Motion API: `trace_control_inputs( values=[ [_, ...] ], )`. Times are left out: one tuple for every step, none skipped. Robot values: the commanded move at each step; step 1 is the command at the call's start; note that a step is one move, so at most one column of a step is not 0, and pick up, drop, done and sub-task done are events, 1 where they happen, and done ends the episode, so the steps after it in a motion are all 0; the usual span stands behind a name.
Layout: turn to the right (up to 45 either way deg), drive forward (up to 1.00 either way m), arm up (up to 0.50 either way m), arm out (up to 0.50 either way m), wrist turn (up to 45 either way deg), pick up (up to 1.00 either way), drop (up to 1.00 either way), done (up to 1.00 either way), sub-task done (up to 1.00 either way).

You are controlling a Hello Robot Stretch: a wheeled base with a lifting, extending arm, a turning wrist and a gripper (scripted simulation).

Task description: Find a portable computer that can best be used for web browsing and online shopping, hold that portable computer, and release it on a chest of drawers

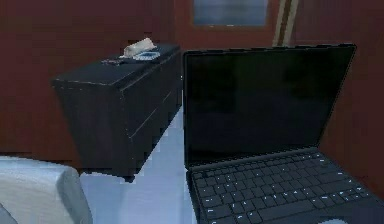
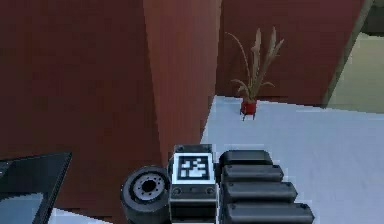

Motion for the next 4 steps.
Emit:
trace_control_inputs(
  values=[
    [3.0,0.0,0.0,0.0,0.0,0.0,0.0,0.0,0.0],
    [0.0,1.0,0.0,0.0,0.0,0.0,0.0,0.0,0.0],
    [3.0,0.0,0.0,0.0,0.0,0.0,0.0,0.0,0.0],
    [0.0,1.0,0.0,0.0,0.0,0.0,0.0,0.0,0.0]
  ],
)
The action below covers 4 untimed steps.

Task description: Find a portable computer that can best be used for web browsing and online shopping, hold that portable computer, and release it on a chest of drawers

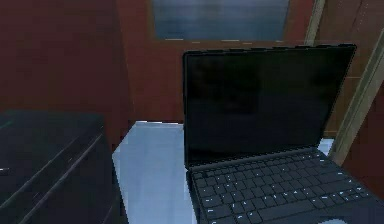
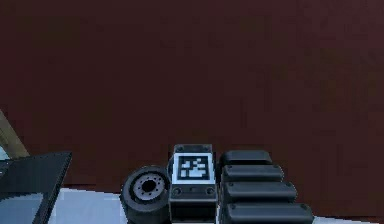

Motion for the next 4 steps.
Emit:
trace_control_inputs(
  values=[
    [18.0,0.0,0.0,0.0,0.0,0.0,0.0,0.0,0.0],
    [-18.0,0.0,0.0,0.0,0.0,0.0,0.0,0.0,0.0],
    [24.0,0.0,0.0,0.0,0.0,0.0,0.0,0.0,0.0],
    [-42.0,0.0,0.0,0.0,0.0,0.0,0.0,0.0,0.0]
  ],
)
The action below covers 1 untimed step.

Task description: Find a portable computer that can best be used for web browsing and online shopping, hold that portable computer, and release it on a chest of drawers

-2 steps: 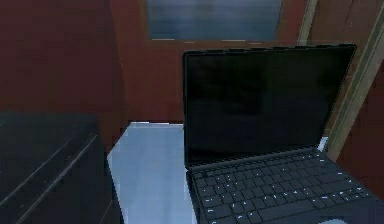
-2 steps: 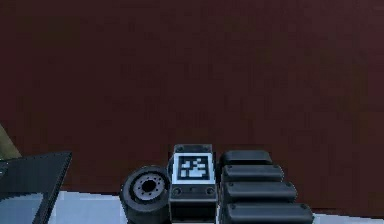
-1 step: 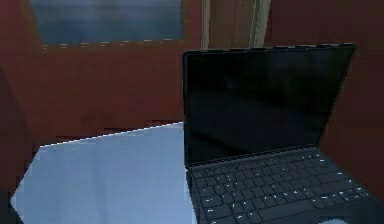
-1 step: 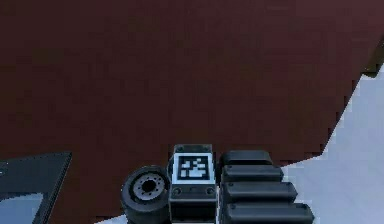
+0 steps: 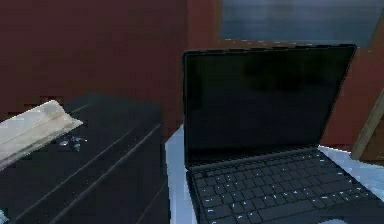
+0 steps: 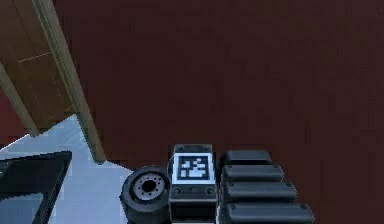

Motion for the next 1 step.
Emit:
trace_control_inputs(
  values=[
    [45.0,0.0,0.0,0.0,0.0,0.0,0.0,0.0,0.0]
  ],
)
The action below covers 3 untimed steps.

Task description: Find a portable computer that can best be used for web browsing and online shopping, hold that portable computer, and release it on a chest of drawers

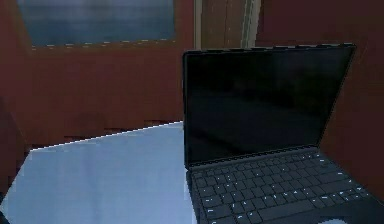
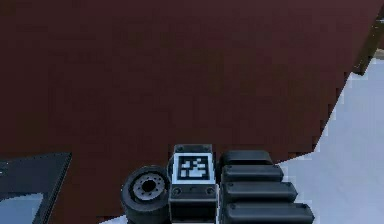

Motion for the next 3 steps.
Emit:
trace_control_inputs(
  values=[
    [12.0,0.0,0.0,0.0,0.0,0.0,0.0,0.0,0.0],
    [-45.0,0.0,0.0,0.0,0.0,0.0,0.0,0.0,0.0],
    [-33.0,0.0,0.0,0.0,0.0,0.0,0.0,0.0,0.0]
  ],
)
